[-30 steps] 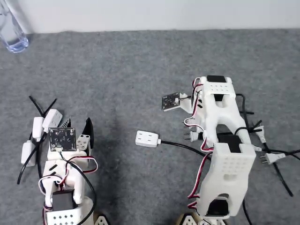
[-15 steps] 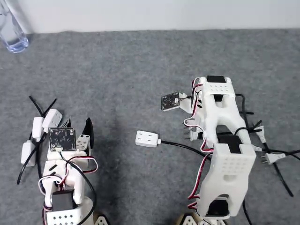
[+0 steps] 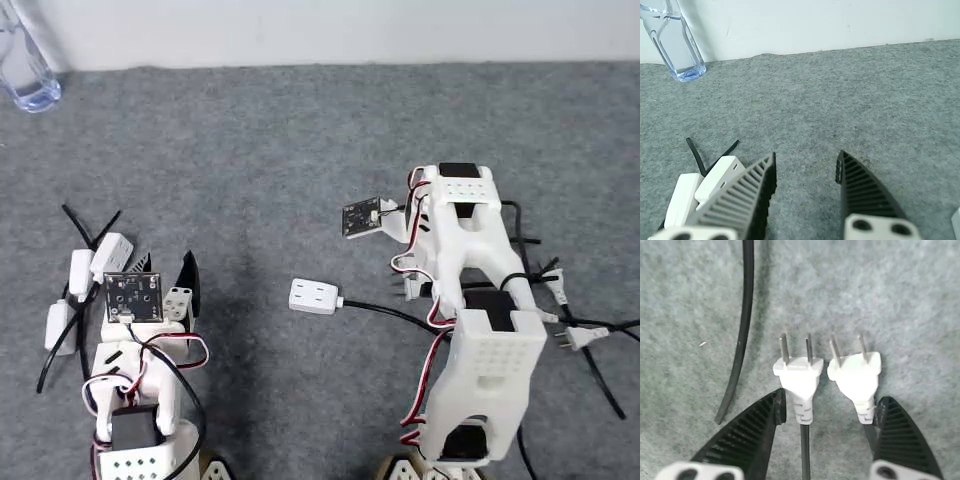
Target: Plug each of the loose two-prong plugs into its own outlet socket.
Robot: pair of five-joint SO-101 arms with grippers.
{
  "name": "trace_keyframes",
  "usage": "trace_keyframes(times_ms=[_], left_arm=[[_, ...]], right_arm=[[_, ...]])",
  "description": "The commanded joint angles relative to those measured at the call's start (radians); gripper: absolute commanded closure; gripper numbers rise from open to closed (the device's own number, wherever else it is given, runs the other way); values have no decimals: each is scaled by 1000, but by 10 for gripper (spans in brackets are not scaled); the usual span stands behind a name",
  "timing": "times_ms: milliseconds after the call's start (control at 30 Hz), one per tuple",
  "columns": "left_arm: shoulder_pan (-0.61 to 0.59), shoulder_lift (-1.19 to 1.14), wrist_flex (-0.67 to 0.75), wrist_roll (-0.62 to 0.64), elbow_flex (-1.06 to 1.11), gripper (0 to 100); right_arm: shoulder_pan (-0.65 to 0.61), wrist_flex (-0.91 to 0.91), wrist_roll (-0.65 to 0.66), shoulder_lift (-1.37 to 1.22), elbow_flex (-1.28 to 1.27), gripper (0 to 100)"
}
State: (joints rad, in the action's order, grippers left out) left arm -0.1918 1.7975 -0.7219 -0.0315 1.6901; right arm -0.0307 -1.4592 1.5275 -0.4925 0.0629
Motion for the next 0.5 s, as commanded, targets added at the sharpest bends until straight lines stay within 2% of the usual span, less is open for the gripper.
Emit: trace_keyframes(times_ms=[0, 467], left_arm=[[12, 14, 9, -6, -8, 819], [12, 14, 11, -6, -8, 819]], right_arm=[[-21, 30, -11, 21, 0, 736], [-21, 79, -11, -54, 3, 739]])
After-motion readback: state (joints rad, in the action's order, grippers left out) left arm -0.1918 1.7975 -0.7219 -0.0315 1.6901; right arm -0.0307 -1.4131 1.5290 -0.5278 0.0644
